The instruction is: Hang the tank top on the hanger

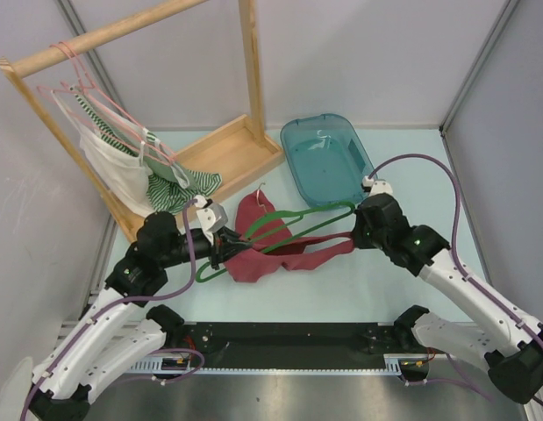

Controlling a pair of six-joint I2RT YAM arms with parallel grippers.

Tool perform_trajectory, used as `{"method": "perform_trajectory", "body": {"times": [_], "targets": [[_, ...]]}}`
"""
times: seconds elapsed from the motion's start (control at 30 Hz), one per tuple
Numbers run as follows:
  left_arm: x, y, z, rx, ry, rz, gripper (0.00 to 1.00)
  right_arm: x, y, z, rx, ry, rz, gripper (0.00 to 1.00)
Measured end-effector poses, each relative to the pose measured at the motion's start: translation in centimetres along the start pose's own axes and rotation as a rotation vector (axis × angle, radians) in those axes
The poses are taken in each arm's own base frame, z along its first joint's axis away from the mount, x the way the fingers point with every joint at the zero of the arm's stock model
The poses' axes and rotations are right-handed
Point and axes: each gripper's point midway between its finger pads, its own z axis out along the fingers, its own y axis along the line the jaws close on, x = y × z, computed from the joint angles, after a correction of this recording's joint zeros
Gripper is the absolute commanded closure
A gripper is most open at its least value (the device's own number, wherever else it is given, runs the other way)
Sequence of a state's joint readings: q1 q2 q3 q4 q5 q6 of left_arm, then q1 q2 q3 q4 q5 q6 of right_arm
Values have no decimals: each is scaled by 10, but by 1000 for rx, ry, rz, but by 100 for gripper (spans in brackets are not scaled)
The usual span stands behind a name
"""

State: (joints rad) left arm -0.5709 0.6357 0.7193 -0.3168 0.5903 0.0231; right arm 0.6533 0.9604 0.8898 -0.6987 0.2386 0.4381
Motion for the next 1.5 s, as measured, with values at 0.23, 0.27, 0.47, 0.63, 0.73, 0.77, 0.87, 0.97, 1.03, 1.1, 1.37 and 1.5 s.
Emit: {"method": "perform_trajectory", "body": {"times": [0.23, 0.27, 0.47, 0.63, 0.73, 0.77, 0.87, 0.97, 1.03, 1.1, 1.37, 1.5], "targets": [[2, -5, 0, 27, 0, -1, 100, -16, -14, -8, 26, -23, 1, 100], [2, -5, 1, 29, 0, -2, 100, -18, -13, -10, 24, -25, -3, 100], [6, -5, 3, 38, 13, -13, 100, -51, -8, -27, 7, -91, -19, 100], [5, -6, 4, 42, 7, -9, 100, -70, -6, -36, 4, -123, -33, 100], [6, -7, 5, 45, 9, -10, 100, -70, -9, -34, 16, -115, -40, 100], [6, -7, 5, 46, 10, -10, 100, -70, -10, -33, 20, -111, -42, 100], [6, -8, 5, 50, 10, -9, 100, -69, -14, -32, 34, -100, -45, 100], [6, -8, 5, 52, 11, -9, 100, -73, -16, -33, 39, -104, -46, 100], [8, -9, 6, 55, 16, -11, 100, -80, -16, -37, 39, -117, -48, 100], [8, -9, 7, 57, 19, -13, 100, -89, -15, -43, 35, -138, -50, 100], [9, -9, 8, 53, 23, -13, 100, -108, -6, -58, -4, -179, -60, 100], [10, -9, 9, 57, 27, -14, 100, -111, 10, -59, -41, -168, -86, 100]]}}
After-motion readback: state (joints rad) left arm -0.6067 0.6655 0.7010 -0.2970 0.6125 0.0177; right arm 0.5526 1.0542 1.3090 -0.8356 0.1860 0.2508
